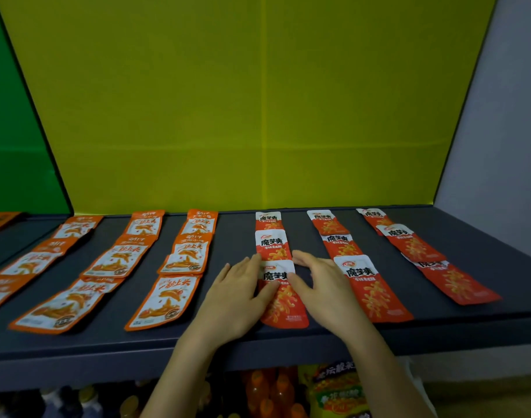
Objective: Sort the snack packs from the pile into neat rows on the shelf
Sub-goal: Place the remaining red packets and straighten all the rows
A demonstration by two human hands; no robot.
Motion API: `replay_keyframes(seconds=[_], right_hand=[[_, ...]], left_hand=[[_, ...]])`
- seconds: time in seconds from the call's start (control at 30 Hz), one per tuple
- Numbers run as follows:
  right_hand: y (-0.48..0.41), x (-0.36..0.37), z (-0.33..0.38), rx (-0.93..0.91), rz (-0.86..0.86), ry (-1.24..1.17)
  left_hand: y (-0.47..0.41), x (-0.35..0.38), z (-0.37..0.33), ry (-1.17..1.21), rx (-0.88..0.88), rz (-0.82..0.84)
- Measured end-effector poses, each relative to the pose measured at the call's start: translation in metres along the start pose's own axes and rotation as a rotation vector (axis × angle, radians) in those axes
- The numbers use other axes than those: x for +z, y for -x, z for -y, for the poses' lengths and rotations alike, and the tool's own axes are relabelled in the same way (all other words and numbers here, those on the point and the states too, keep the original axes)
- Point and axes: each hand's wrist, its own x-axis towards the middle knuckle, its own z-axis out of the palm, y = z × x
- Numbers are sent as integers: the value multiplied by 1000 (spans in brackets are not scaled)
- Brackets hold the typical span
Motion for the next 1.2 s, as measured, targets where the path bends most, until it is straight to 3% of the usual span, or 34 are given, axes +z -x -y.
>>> replay_keyframes(seconds=[0.47,0.6,0.73,0.87,1.07,1.2], right_hand=[[0,0,-1,-12,25,29],[-2,-2,-1,-59,5,-20],[5,-3,13,-147,-12,-107],[13,6,45,-231,45,-166],[0,43,82,-189,180,-149],[-10,70,96,-98,227,-64]], left_hand=[[-3,4,-2,-47,3,-4],[3,-4,-4,185,58,-174],[28,-22,-5,175,187,-409],[40,-44,25,225,82,-508],[38,-55,79,231,-171,-412],[35,-48,91,229,-162,-292]])
